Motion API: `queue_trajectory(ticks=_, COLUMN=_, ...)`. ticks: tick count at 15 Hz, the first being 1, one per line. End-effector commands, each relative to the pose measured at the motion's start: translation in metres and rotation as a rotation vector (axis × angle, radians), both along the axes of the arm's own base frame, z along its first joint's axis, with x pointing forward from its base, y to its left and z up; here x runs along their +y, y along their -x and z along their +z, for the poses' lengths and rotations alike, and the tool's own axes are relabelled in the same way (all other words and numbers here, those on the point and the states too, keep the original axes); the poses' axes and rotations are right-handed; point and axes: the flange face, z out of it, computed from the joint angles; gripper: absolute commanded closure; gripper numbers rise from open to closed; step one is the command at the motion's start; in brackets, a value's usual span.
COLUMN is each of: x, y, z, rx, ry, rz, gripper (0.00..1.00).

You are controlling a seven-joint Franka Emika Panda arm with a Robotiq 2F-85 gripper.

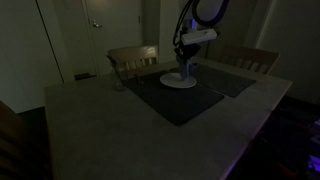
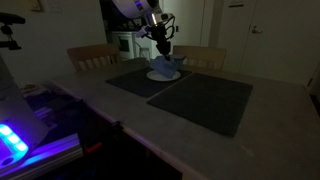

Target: Use the cloth to wipe the plate

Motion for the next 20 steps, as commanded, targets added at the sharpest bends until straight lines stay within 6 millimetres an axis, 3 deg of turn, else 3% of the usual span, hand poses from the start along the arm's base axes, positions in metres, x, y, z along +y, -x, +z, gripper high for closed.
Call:
queue_trajectory(ticks=1, x=0.002, y=0.008, z=-0.011, rx=-0.056, ry=-0.011, rz=-0.032, gripper=0.98)
queue_trajectory(ticks=9, x=0.008, y=0.019, z=-0.028, rx=-0.158, ry=-0.012, rz=-0.153, gripper=0.98)
queue_trajectory(ticks=20, x=0.013, y=0.027, z=-0.068, rx=-0.165, ry=-0.057, rz=-0.269, gripper=0.98)
